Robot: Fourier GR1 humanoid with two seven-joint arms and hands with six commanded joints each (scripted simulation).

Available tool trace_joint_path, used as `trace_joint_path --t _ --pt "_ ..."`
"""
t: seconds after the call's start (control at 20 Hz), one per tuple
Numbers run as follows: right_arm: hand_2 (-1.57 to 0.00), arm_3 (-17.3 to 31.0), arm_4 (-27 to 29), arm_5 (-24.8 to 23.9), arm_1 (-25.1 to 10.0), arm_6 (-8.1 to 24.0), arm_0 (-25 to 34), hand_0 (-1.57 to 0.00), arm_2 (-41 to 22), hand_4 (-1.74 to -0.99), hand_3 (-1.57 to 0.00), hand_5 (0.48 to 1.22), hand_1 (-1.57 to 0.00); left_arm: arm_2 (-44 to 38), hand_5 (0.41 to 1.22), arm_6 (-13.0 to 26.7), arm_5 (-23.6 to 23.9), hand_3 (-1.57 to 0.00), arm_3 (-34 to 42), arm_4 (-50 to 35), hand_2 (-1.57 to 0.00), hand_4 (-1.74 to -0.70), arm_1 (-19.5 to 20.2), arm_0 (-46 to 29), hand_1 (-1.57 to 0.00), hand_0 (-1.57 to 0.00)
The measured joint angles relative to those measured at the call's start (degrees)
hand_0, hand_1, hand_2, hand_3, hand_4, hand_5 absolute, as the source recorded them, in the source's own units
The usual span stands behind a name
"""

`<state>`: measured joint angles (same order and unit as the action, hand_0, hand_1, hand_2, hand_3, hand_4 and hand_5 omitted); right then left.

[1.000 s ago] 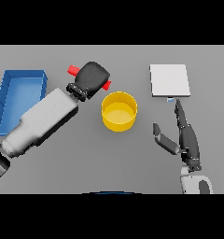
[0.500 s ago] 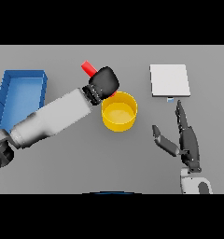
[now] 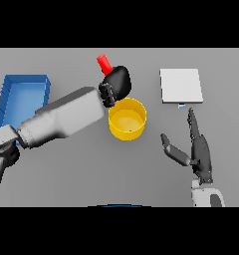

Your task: Pick up the red beaker and tilt it to pour out 1 green nut into yellow bowl. Pick up the yellow bowl and place it on the metallic measuring scale.

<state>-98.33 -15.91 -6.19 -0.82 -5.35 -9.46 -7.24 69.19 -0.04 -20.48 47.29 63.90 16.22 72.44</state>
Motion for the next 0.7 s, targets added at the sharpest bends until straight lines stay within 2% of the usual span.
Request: trace_joint_path --t 0.2,0.25,0.45,0.5,0.55,0.6,0.65,0.7 --pt "0.00 0.4 -1.0 -0.2 -0.1 -0.8 0.2 0.00 -0.5 -1.209 0.00 0.593 0.00 4.4 1.221 -1.7 1.7 -1.57 -0.9 2.0 -1.57 -1.73 -0.4 2.0 -1.57 -1.57" --pt "0.00 0.4 -0.9 -0.2 -0.3 -0.1 0.8 0.00 -0.2 -1.210 0.00 0.594 0.00 5.0 1.221 -1.9 1.8 -1.57 -1.2 2.2 -1.57 -1.73 -0.6 2.7 -1.57 -1.57" --pt "0.00 0.2 -1.3 -0.4 -0.2 0.1 0.8 0.00 -0.4 -1.209 0.00 0.592 0.00 4.8 1.221 -4.0 0.6 -1.57 -1.0 0.6 -1.57 -1.73 1.1 7.0 -1.57 -1.57" --pt "0.00 0.2 -1.6 -0.4 -0.2 -0.3 0.7 0.00 -0.6 -1.203 0.00 0.592 0.00 3.9 1.221 -4.4 1.8 -1.49 -1.4 -0.1 -1.57 -1.73 2.1 8.7 -1.57 -1.57" --pt "0.00 0.1 -1.6 -0.4 -0.4 -0.5 1.0 0.00 -0.5 -1.201 0.00 0.592 0.00 3.1 1.221 -4.7 3.4 -1.51 -2.9 -0.7 -1.40 -1.68 2.7 10.3 -1.57 -1.57" --pt "0.00 0.1 -1.9 -0.7 -0.1 0.2 1.4 0.00 -0.7 -1.190 0.00 0.594 0.00 2.0 1.221 -4.2 3.8 -1.27 -3.9 -1.3 -1.43 -1.69 3.5 11.8 -1.57 -1.57" --pt "0.00 0.1 -1.7 -0.5 -0.5 -0.6 0.6 0.00 -0.5 -1.186 0.00 0.596 0.00 0.6 1.221 -4.8 4.1 -1.04 -4.0 -2.5 -1.46 -1.70 4.8 13.9 -1.57 -1.57" --pt "0.00 0.0 -0.6 0.2 -0.4 -1.1 0.5 0.00 -0.4 -1.183 0.00 0.596 0.00 -0.8 1.221 -5.2 4.4 -1.15 -5.3 -3.8 -1.48 -1.70 5.3 15.6 -1.57 -1.57"
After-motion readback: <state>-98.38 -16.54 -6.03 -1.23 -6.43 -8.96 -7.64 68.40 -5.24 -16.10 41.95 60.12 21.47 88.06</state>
